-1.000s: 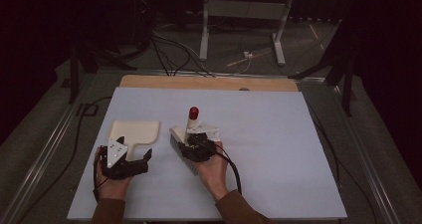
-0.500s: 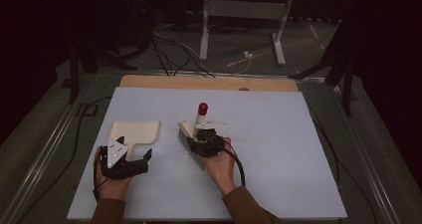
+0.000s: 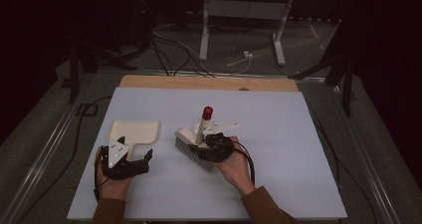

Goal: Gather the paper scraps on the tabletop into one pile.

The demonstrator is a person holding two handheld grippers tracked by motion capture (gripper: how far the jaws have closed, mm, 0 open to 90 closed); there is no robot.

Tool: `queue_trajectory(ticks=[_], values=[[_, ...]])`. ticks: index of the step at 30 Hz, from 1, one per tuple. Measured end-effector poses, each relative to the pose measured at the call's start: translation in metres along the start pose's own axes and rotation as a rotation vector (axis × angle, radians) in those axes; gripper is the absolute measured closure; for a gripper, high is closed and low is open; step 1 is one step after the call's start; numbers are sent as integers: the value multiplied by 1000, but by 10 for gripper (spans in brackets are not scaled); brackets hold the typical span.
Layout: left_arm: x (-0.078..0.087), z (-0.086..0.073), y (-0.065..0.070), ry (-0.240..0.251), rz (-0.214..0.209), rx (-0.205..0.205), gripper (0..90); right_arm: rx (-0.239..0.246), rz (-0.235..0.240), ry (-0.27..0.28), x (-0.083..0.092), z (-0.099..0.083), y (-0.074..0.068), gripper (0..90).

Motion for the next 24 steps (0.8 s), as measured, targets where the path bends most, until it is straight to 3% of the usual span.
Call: queue_trajectory(ticks=[6, 11, 19, 24], values=[[0, 0, 0, 1, 0, 1, 19, 169, 40, -90, 13, -20, -3, 669], [-1, 0, 1, -1, -1, 1, 19, 250, 102, -156, 23, -35, 2, 669], [0, 0, 0, 2, 1, 1, 20, 309, 152, -229, 23, -47, 10, 669], [0, 0, 0, 1, 0, 1, 19, 321, 122, -215, 20, -39, 27, 669]])
Point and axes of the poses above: each handheld gripper's, and its own axes: x roughly backward along the jaws, z roughly out of its top, y roughly to its right, the point moved 9 cm from there along -x, roughly forward along the jaws, and after that the axes turned 14 degrees about -x, right-handed, at the moved point
